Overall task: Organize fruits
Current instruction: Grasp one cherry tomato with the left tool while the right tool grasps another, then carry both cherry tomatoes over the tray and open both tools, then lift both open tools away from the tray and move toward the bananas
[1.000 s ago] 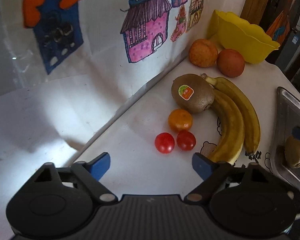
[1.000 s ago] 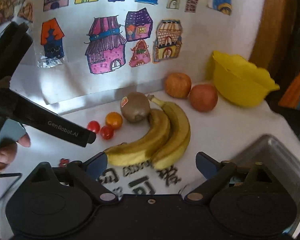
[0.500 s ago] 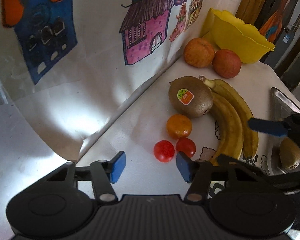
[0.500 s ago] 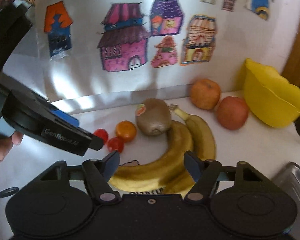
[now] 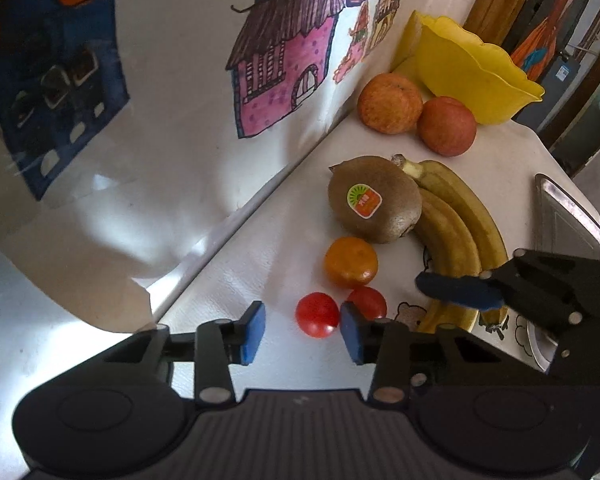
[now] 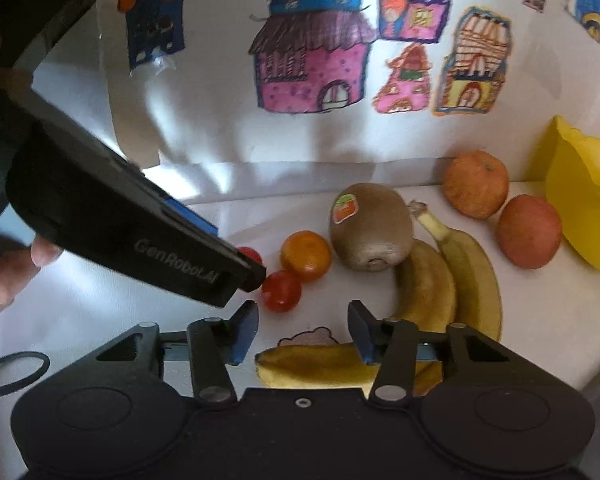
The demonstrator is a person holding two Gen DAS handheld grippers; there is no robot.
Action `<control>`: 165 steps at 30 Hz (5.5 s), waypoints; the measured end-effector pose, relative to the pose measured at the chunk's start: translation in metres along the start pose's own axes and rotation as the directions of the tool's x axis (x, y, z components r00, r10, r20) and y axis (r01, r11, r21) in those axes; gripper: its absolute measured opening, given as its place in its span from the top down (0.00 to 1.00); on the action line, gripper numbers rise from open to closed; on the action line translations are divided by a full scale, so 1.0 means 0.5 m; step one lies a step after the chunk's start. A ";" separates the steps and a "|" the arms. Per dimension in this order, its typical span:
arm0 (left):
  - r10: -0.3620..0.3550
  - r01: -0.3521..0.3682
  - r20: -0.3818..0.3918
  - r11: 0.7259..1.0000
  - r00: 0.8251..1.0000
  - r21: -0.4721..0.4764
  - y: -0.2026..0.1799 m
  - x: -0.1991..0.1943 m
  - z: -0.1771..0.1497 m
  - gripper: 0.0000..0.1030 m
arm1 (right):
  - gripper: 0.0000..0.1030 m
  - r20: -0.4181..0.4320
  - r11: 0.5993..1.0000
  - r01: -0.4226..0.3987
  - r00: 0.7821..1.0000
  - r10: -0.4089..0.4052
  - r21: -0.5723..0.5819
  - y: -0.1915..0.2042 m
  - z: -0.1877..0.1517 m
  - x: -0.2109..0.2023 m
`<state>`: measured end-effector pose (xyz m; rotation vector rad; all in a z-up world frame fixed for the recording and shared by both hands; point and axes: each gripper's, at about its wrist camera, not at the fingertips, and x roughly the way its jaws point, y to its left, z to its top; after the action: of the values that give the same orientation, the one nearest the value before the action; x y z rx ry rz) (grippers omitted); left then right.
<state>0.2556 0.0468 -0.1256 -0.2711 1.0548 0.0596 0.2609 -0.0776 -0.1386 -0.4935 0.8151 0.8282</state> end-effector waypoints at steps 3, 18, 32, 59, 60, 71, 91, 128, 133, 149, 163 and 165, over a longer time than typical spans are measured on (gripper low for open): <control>-0.004 0.004 -0.005 1.000 1.000 0.002 0.004 0.001 0.001 0.63 | 0.55 -0.005 1.000 -0.007 1.000 0.007 -0.002 0.006 0.003 0.008; -0.010 0.011 -0.029 0.999 1.000 0.039 0.006 0.007 0.011 0.75 | 0.75 0.003 0.998 -0.010 1.000 0.010 0.063 0.022 0.016 0.026; 0.016 -0.015 -0.018 0.999 1.000 0.032 -0.005 -0.017 0.004 0.76 | 0.76 0.046 0.993 -0.001 0.999 -0.005 0.122 0.010 0.004 -0.006; -0.223 0.216 -0.011 0.930 0.975 0.297 -0.363 0.009 0.027 0.76 | 0.76 0.031 0.837 0.319 0.928 -0.371 0.445 -0.167 -0.187 -0.257; -0.232 0.224 -0.011 0.926 0.973 0.303 -0.376 0.011 0.027 0.76 | 0.76 0.025 0.826 0.332 0.923 -0.384 0.456 -0.176 -0.196 -0.263; -0.248 0.240 -0.032 0.886 0.968 0.398 -0.479 0.088 0.055 0.76 | 0.76 -0.056 0.739 0.414 0.888 -0.456 0.532 -0.258 -0.254 -0.268; -0.234 0.241 -0.070 0.868 0.970 0.434 -0.513 0.156 0.066 0.76 | 0.75 -0.134 0.696 0.430 0.889 -0.438 0.575 -0.325 -0.289 -0.210; -0.113 0.076 0.153 0.970 0.982 0.231 -0.271 -0.116 0.046 0.02 | 0.01 -0.086 0.656 0.479 0.839 -0.537 0.583 -0.170 -0.217 -0.415; -0.040 0.017 0.109 0.979 0.993 0.202 -0.200 -0.154 0.031 0.01 | 0.01 -0.083 0.704 0.437 0.875 -0.478 0.560 -0.115 -0.183 -0.418; 0.143 -0.142 -0.013 0.988 0.990 0.055 -0.030 -0.203 -0.032 0.01 | 0.01 -0.111 0.829 0.244 0.970 -0.218 0.504 -0.010 -0.077 -0.334; 0.134 -0.132 -0.053 0.990 0.990 0.049 -0.018 -0.189 -0.044 0.01 | 0.01 -0.125 0.864 0.196 0.980 -0.155 0.464 0.025 -0.043 -0.301; 0.130 -0.127 -0.056 0.990 0.990 0.057 -0.022 -0.183 -0.041 0.01 | 0.01 -0.131 0.861 0.198 0.979 -0.154 0.469 0.023 -0.045 -0.298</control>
<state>0.1948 0.0384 -0.0538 -0.1573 1.1309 0.1401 0.1809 -0.1527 -0.0347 -0.1563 1.0059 0.4095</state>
